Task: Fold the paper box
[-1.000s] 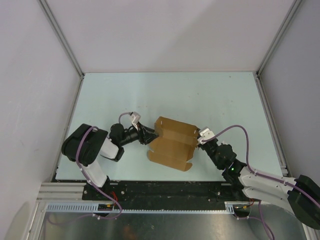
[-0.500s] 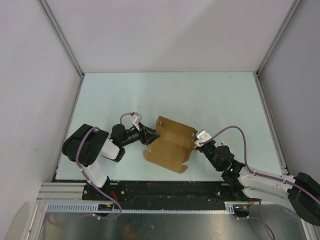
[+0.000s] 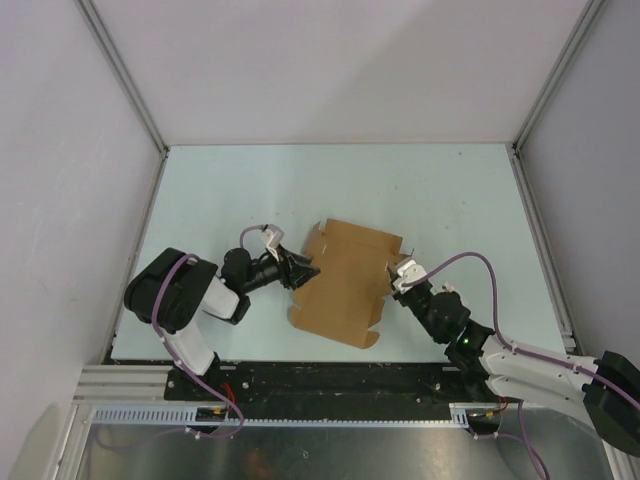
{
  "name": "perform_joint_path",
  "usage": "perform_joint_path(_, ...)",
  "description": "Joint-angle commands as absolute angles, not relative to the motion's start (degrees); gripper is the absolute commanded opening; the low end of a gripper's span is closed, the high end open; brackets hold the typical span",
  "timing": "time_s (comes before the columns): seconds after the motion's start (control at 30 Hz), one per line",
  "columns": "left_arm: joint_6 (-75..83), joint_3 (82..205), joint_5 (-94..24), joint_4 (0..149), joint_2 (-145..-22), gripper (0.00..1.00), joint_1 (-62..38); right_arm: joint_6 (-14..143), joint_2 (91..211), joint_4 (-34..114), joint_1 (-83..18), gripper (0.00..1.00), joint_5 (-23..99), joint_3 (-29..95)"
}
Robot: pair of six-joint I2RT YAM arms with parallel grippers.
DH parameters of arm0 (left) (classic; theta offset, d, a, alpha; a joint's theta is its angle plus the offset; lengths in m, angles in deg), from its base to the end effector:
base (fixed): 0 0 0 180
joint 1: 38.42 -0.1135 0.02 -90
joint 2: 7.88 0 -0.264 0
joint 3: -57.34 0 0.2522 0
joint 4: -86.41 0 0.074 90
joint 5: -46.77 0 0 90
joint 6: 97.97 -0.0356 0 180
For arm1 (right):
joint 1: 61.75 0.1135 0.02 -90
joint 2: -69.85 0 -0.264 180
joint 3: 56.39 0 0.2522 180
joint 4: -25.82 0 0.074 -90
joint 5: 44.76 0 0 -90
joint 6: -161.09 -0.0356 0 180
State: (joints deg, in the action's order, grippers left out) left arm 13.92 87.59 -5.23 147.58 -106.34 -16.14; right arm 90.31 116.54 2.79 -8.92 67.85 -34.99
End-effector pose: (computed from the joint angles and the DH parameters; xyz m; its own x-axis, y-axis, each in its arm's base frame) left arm 0.2265 -0.1165 0.1279 -0.4274 -0.1424 -0.8928 0.7596 0.4790 -0.4400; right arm 0.1159 0.1302 0.1936 0.1433 -0.3141 -0.9385 -0.4833 0.8054 -0.3433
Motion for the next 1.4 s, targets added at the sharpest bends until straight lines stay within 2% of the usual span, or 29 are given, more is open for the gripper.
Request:
perform_joint_path(0.0,12.3,88.6,-5.3,152.9,-105.9,0.56,-15.8,87.4,116.2,2.1,-8.5,0.27,69.7,-32.4)
perform_joint_path(0.13,11.8,88.9,-6.8,150.0,-104.1,0.56,-15.8,76.4,116.7,4.0,-11.0,0.33,76.8,-28.7)
perform_joint_path(0.2,11.2,89.3,-7.8,146.5,-101.9,0.56,-15.8,68.1,118.8,16.0,-14.6,0.34,77.1,-19.7)
perform_joint_path(0.27,11.3,89.6,-9.9,143.6,-100.4,0.56,-15.9,56.4,122.3,31.7,-24.3,0.35,71.8,-12.3)
perform_joint_path(0.33,12.0,90.2,-11.4,141.4,-98.2,0.56,-16.3,54.6,129.2,37.3,-33.1,0.36,57.4,-3.2)
perform_joint_path(0.43,13.5,90.3,-11.1,140.1,-96.4,0.56,-17.1,60.3,137.4,41.3,-37.0,0.47,41.5,5.8)
perform_joint_path(0.47,13.9,90.4,-10.7,139.7,-96.0,0.56,-17.2,62.0,139.2,42.3,-38.4,0.53,38.7,7.8)
perform_joint_path(0.5,14.1,90.4,-11.0,139.2,-95.5,0.57,-17.4,66.1,140.8,42.7,-39.2,0.54,32.6,9.6)
perform_joint_path(0.57,14.1,90.4,-11.3,137.6,-94.3,0.57,-17.5,68.3,146.6,42.7,-42.3,0.57,27.9,14.5)
perform_joint_path(0.6,14.0,90.4,-11.6,137.2,-93.9,0.57,-17.6,70.1,149.0,43.1,-43.6,0.57,21.9,16.3)
perform_joint_path(0.87,12.7,90.6,-11.4,133.9,-92.5,0.58,-17.9,72.7,169.1,43.7,-54.9,0.55,-1.9,28.5)
perform_joint_path(1.0,12.6,90.8,-11.4,133.6,-92.6,0.59,-17.9,78.8,182.5,55.6,-56.0,0.54,-6.1,42.5)
perform_joint_path(1.37,12.2,90.6,-12.0,133.2,-93.1,0.60,-18.5,88.3,194.6,73.2,-53.1,0.58,-4.7,54.1)
